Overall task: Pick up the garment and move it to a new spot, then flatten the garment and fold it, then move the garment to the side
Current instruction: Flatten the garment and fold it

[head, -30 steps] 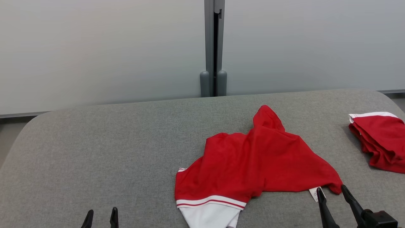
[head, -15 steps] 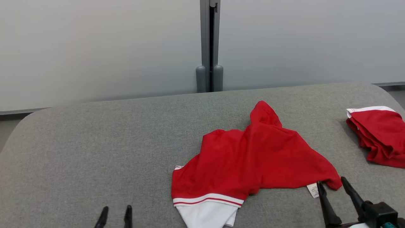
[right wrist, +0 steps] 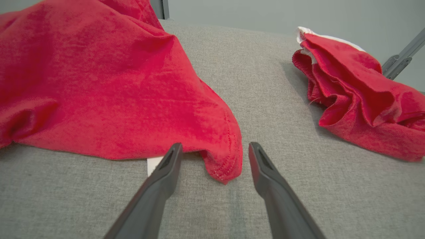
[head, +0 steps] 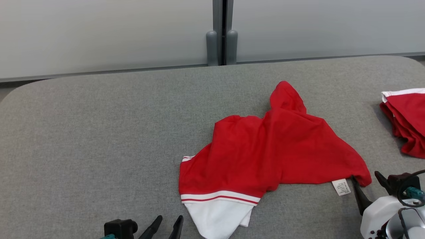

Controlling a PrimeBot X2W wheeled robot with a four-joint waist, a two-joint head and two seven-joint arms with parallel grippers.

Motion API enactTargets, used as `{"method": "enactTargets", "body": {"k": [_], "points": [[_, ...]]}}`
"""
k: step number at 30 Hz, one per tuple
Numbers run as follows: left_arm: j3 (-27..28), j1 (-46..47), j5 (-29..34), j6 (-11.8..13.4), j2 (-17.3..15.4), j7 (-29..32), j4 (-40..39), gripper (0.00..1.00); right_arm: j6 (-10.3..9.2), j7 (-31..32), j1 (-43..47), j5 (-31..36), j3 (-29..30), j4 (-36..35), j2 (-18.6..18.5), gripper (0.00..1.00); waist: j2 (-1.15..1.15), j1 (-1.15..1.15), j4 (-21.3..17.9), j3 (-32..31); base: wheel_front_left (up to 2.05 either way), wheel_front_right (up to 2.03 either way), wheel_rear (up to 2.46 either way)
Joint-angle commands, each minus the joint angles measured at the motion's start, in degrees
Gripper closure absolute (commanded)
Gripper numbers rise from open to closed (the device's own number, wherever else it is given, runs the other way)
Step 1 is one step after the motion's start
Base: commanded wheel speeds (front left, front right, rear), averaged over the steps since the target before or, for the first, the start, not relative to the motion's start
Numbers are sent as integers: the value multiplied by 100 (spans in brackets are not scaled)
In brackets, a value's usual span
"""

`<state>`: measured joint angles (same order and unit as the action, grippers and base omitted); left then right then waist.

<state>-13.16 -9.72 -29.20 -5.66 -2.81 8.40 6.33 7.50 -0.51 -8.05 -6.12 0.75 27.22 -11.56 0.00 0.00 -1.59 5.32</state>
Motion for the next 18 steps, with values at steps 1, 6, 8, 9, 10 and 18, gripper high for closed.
{"method": "enactTargets", "body": {"k": [1,6,8,9,10,18], "points": [[-12,158,-39,-4,-21,6,-50,0,-2,-1,-111,-19,6,43,-53,0,0,0,47,188,0,0,0],[-193,406,-226,-78,-22,129,-134,0,-2,-17,-319,-24,3,221,2,0,0,0,62,449,0,0,0],[-255,509,-282,-88,-21,160,-149,0,-2,-44,-362,-12,-23,273,16,0,0,0,46,516,0,0,0],[-291,552,-320,-94,-21,191,-154,0,-2,-70,-390,-8,-31,297,24,0,0,0,36,546,0,0,0],[-309,578,-361,-98,-20,199,-152,0,-2,-86,-408,-4,-37,318,31,0,0,0,26,565,0,0,0],[-477,616,-418,-35,-85,490,-49,0,-2,-209,-521,-56,-165,468,63,0,0,0,-101,717,0,0,0]]}}
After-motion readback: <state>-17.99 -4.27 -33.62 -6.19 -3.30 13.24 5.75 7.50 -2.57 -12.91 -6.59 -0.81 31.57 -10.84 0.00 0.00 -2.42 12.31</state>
